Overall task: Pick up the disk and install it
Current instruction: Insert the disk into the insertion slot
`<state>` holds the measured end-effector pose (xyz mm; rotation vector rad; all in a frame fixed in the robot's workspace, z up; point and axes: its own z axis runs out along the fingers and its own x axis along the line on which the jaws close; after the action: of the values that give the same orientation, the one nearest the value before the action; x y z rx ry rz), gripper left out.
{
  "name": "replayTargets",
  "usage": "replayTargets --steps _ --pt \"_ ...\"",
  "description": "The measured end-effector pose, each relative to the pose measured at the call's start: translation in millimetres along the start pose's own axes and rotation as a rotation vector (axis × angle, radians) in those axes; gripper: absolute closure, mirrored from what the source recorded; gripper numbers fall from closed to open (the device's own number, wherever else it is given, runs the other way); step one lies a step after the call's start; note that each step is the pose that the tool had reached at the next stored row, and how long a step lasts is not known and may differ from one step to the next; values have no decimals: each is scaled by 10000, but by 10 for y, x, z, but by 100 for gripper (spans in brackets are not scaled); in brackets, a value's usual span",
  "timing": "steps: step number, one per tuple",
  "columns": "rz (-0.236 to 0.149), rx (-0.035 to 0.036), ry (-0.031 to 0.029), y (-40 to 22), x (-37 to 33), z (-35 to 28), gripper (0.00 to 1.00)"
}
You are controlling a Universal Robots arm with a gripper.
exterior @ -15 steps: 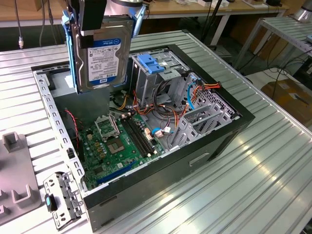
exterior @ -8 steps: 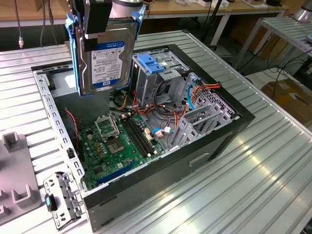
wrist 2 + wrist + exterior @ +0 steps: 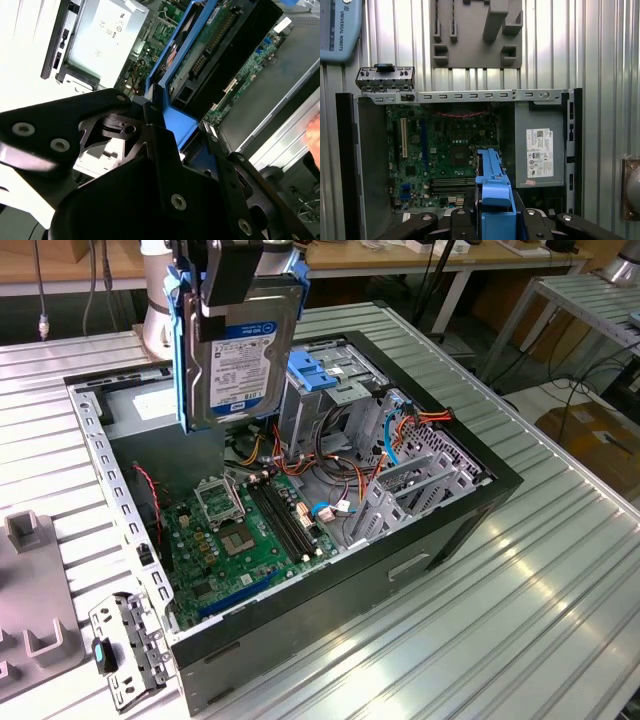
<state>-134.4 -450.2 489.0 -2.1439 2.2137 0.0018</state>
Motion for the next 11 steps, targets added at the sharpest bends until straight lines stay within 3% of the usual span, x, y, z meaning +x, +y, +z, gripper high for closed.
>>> replayTargets --steps 5,11 --pt "1 0 -1 -39 -1 2 63" --pt "1 0 -1 -40 -1 2 63"
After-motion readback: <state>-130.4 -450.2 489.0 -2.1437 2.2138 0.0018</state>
